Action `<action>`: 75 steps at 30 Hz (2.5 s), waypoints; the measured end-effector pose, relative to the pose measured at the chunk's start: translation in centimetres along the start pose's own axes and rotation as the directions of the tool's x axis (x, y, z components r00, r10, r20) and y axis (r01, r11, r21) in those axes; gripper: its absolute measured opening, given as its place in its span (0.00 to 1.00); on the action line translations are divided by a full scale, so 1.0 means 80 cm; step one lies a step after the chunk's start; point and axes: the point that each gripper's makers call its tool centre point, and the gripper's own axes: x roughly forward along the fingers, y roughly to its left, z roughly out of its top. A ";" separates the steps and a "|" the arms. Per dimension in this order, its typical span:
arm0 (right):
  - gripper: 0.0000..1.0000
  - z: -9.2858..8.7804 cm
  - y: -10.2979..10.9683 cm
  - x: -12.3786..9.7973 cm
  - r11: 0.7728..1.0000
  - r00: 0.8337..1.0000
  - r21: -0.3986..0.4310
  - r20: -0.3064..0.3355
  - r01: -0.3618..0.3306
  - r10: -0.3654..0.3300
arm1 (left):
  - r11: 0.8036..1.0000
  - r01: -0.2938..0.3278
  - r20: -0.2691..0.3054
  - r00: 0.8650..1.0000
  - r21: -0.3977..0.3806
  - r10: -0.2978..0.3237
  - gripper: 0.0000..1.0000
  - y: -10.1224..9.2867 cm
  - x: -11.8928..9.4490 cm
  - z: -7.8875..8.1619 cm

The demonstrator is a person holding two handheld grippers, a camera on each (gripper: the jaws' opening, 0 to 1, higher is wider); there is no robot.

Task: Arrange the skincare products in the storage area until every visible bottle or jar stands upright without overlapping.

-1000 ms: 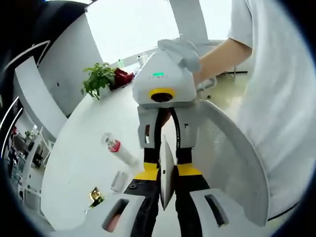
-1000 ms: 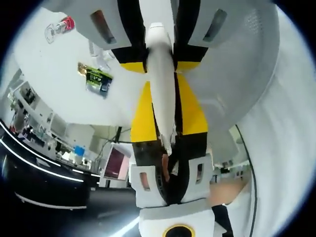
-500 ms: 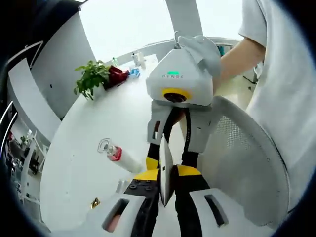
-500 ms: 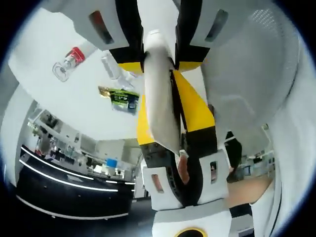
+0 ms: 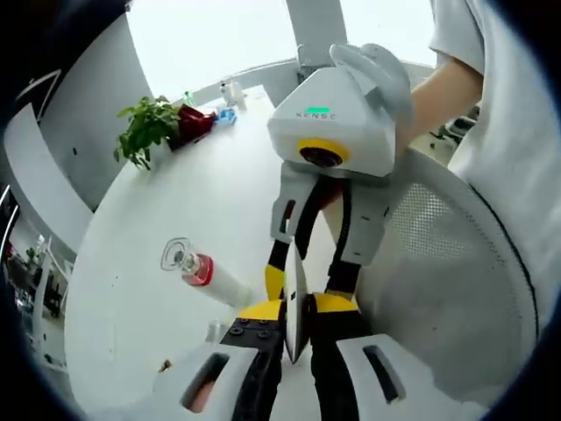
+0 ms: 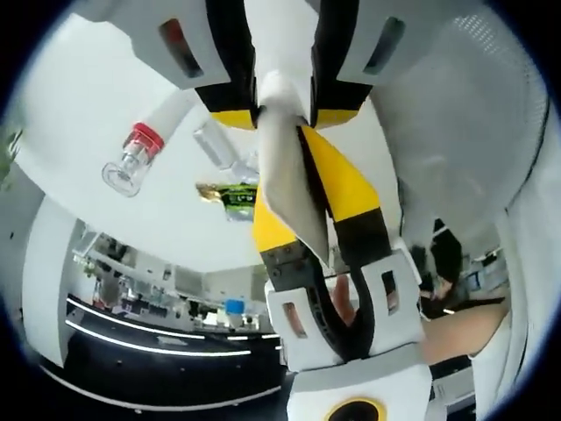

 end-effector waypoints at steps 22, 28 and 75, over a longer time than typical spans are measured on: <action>0.23 -0.026 -0.040 0.027 1.000 0.997 -0.013 -0.082 -0.005 0.004 | 0.999 0.004 0.037 0.999 -0.042 -0.002 0.15 0.038 0.031 -0.018; 0.23 -0.028 -0.048 0.031 1.000 0.996 -0.022 -0.090 0.015 -0.017 | 0.999 -0.009 0.038 0.999 -0.032 0.011 0.15 0.051 0.032 -0.021; 0.18 -0.047 -0.061 0.011 0.987 0.993 0.123 -0.057 0.105 -0.099 | 0.990 -0.135 0.049 0.989 -0.037 0.137 0.17 0.143 0.040 -0.034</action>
